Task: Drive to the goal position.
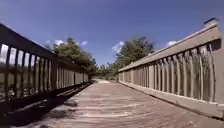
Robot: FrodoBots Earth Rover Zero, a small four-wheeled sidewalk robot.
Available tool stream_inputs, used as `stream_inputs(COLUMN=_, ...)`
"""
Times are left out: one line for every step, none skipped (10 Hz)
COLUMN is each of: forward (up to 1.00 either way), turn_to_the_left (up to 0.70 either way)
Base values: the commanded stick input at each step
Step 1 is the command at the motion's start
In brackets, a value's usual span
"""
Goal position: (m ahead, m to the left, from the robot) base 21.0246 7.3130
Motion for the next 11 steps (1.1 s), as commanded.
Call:
stream_inputs(forward=0.7, turn_to_the_left=0.0)
stream_inputs(forward=0.7, turn_to_the_left=0.0)
stream_inputs(forward=0.7, turn_to_the_left=0.0)
stream_inputs(forward=0.7, turn_to_the_left=0.0)
stream_inputs(forward=0.7, turn_to_the_left=0.0)
stream_inputs(forward=0.7, turn_to_the_left=0.0)
stream_inputs(forward=0.7, turn_to_the_left=0.0)
stream_inputs(forward=0.7, turn_to_the_left=0.0)
stream_inputs(forward=0.7, turn_to_the_left=0.0)
stream_inputs(forward=0.7, turn_to_the_left=0.0)
stream_inputs(forward=0.7, turn_to_the_left=0.0)
